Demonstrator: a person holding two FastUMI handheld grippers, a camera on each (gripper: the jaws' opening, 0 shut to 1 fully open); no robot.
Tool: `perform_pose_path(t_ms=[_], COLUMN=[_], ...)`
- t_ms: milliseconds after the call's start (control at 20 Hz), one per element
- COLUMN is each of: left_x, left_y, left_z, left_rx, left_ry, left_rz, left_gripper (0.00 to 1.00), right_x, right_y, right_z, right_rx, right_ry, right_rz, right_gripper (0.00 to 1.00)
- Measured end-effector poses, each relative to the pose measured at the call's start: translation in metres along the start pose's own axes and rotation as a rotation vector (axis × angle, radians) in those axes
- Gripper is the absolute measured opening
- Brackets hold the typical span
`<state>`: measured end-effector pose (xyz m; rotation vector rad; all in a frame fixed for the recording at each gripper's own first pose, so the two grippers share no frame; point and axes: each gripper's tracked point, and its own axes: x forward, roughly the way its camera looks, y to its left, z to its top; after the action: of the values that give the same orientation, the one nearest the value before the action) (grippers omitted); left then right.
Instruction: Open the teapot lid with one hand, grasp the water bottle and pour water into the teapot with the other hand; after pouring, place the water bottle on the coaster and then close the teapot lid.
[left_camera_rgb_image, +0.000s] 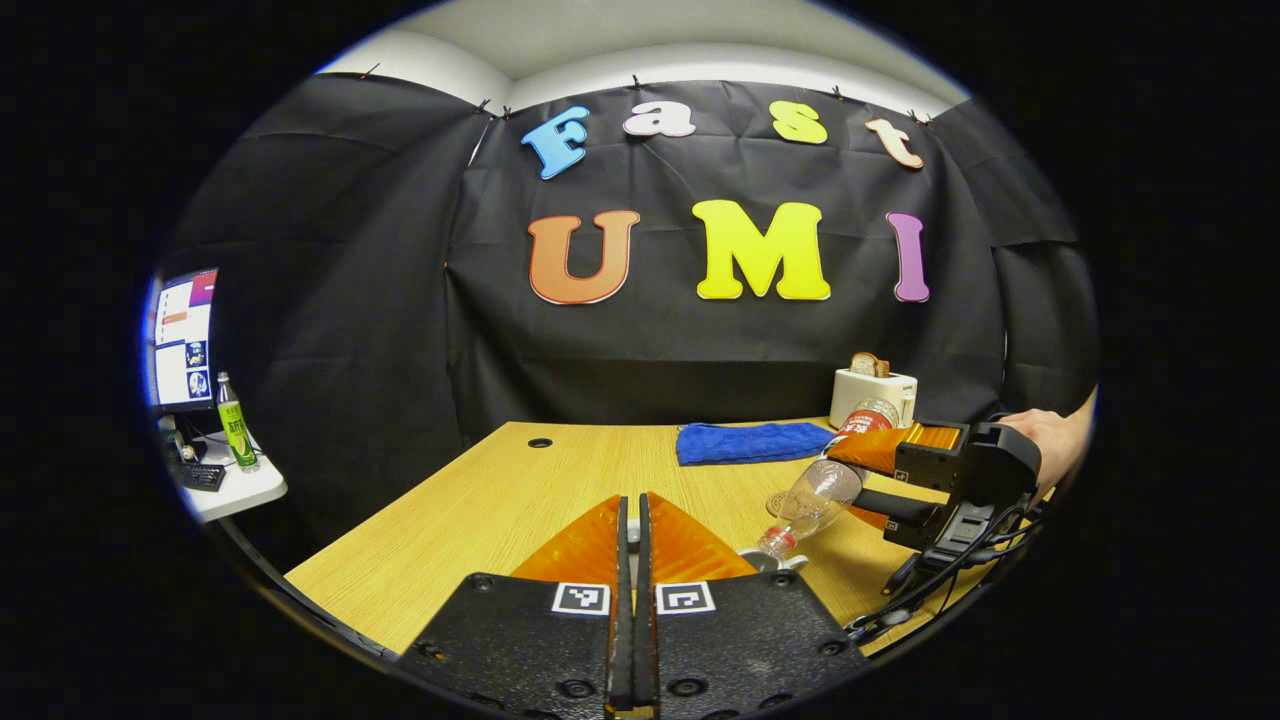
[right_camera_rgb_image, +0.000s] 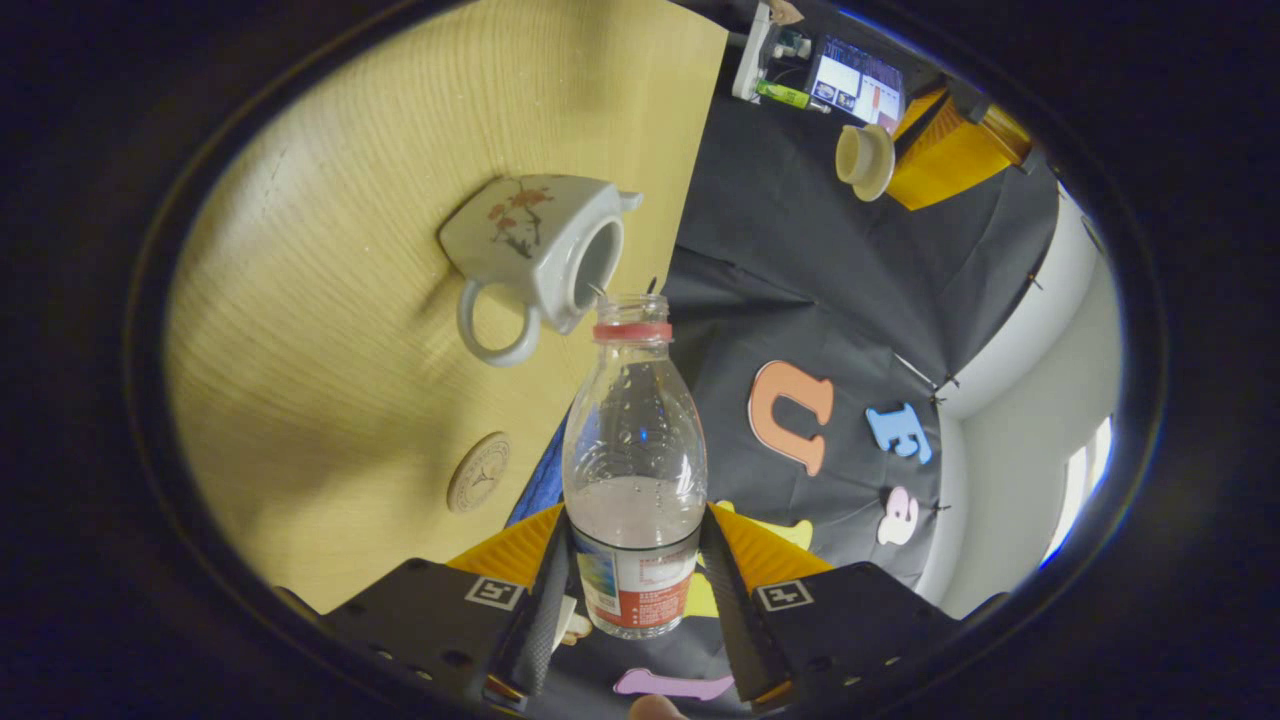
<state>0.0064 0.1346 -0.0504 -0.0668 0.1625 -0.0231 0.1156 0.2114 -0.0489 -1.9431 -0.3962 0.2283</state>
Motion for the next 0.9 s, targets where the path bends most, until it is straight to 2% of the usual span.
perform_pose_path(t_ms=[900], left_x=[-0.001], left_y=[0.005], left_z=[0.001], left_rx=[-0.010], left_ry=[-0.003], left_rz=[-0.001], left_gripper=[0.03], right_x=[0.003], right_y=[-0.024], right_z=[0.002], right_rx=[-0.126], right_ry=[-0.008], right_rz=[-0.034], right_gripper=[0.69])
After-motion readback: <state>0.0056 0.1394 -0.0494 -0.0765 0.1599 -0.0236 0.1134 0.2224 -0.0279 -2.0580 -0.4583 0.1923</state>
